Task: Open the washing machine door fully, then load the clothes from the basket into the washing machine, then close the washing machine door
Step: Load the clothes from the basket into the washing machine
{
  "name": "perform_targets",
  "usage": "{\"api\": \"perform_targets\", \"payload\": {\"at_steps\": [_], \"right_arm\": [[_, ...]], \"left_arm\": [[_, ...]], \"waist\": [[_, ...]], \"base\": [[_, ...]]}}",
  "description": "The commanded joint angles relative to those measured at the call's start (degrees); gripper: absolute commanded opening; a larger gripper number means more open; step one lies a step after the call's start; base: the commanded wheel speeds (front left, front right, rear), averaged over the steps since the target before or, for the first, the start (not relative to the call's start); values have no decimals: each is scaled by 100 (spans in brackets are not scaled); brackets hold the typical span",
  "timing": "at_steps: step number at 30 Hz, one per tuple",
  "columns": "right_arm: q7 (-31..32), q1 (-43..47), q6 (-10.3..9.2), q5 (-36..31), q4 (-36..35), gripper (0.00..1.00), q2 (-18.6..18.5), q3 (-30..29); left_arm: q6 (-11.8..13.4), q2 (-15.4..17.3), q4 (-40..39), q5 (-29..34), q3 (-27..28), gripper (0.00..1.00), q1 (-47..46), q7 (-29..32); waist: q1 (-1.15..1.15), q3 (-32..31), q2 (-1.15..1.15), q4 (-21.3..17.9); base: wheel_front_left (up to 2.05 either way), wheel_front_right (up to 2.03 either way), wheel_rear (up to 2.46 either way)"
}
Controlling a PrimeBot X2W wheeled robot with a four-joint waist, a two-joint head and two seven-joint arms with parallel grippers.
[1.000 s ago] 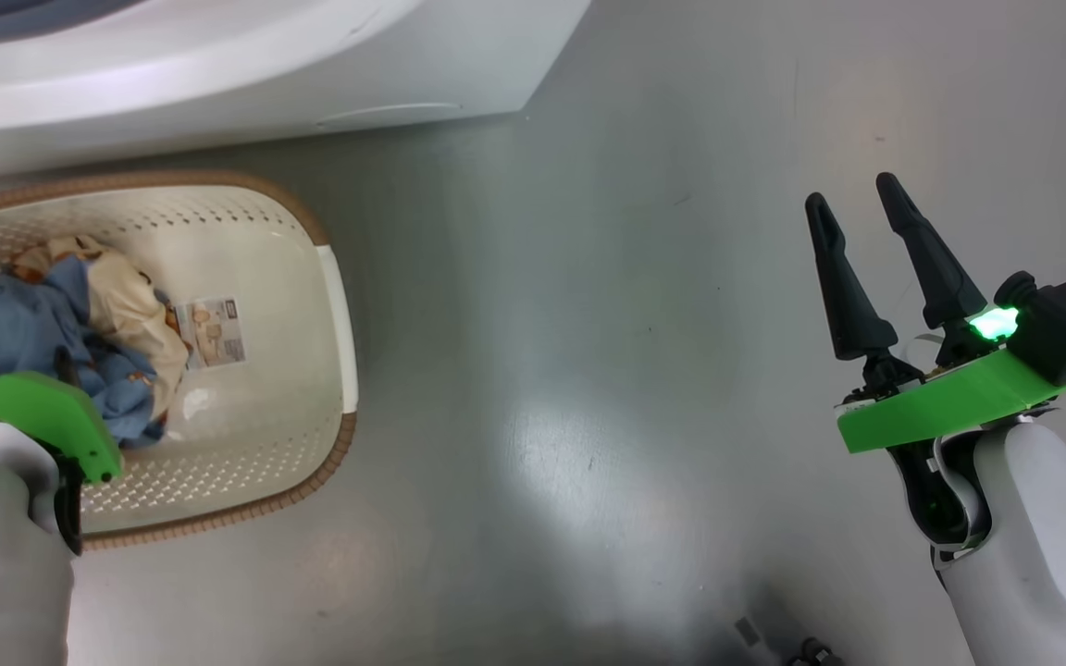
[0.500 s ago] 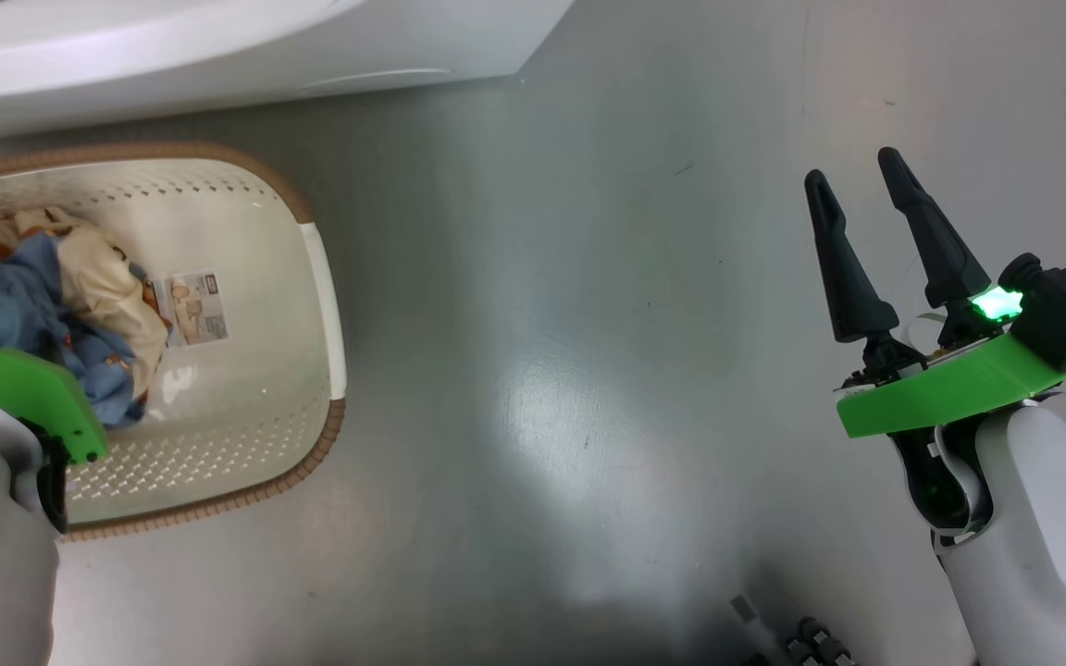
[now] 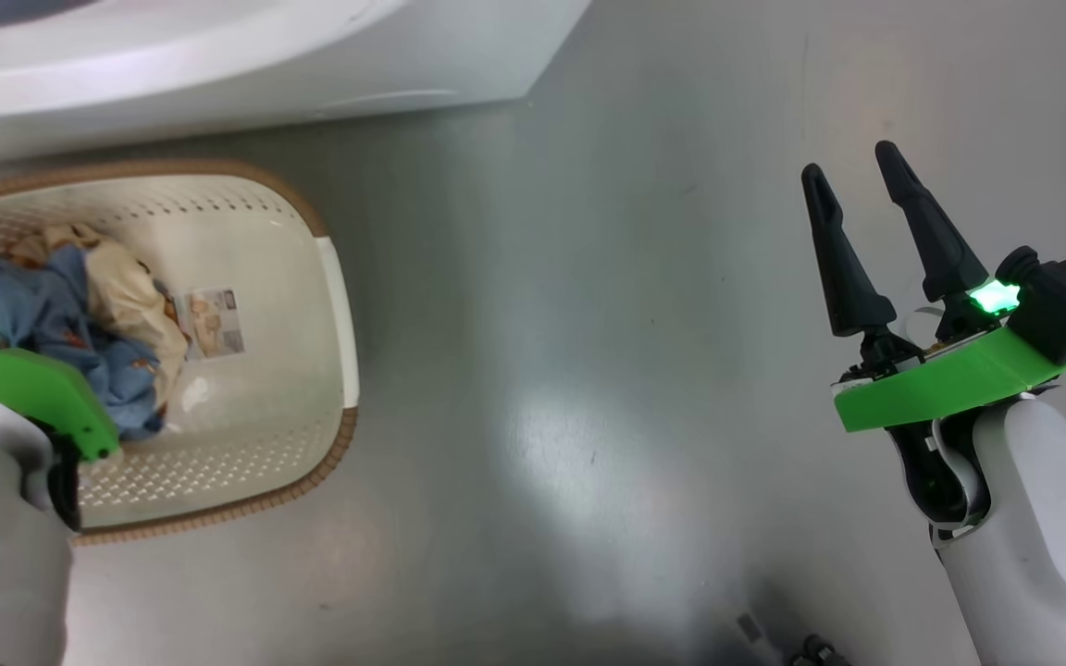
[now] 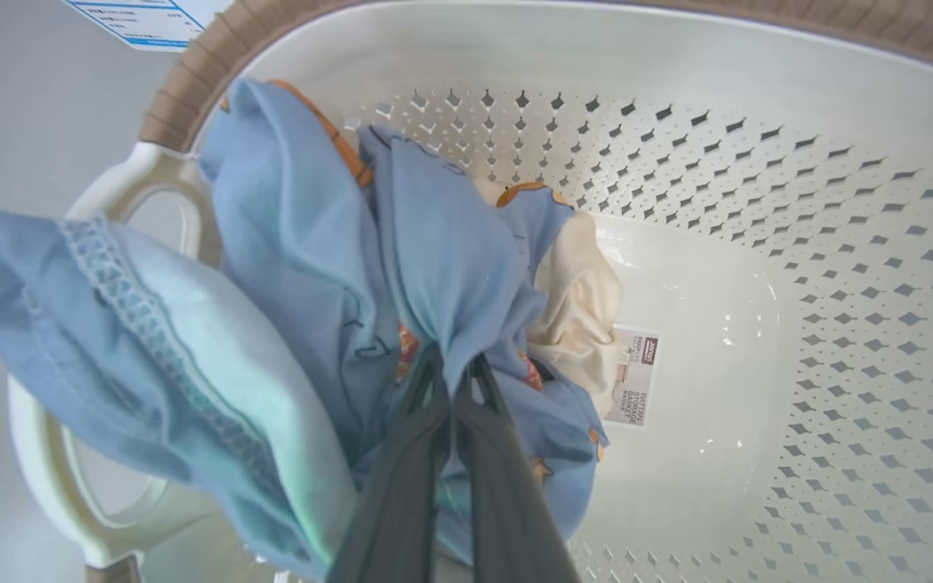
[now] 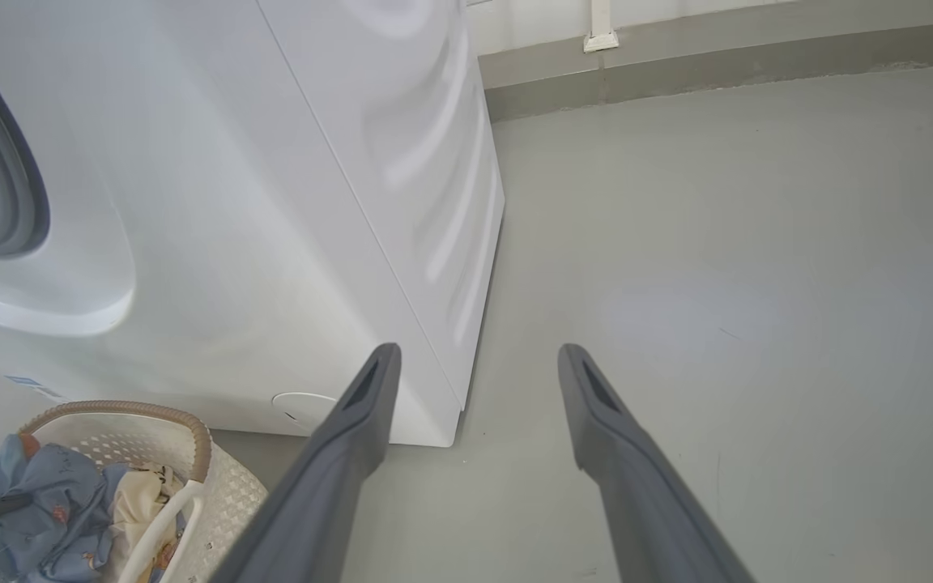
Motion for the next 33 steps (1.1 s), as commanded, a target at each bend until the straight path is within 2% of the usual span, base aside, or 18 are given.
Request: {"api": "perform_targets", "payload": {"at_steps": [1, 10, 17, 33], "right_arm": [[-27, 193, 9, -7, -72, 100, -20, 67], [-27, 422, 9, -9, 53, 100, -47, 105], [-27, 636, 9, 33, 126, 100, -70, 109], [-27, 1435, 9, 160, 294, 100, -207, -5]], "left_arm": [[-56, 198, -22, -95, 142, 0, 244, -162], [-331, -78, -22, -278, 195, 0, 665, -865], [-514, -154, -187, -325, 221, 0, 975, -1032], [-697, -369, -2268, 178, 464, 0, 2361, -1042]], "waist": [[0, -210, 0, 95], [0, -916, 0, 229], [0, -1418, 0, 276], [0, -2670, 0, 422]], "base": [[0, 0, 0], [0, 0, 0], [0, 0, 0], [0, 0, 0]]}}
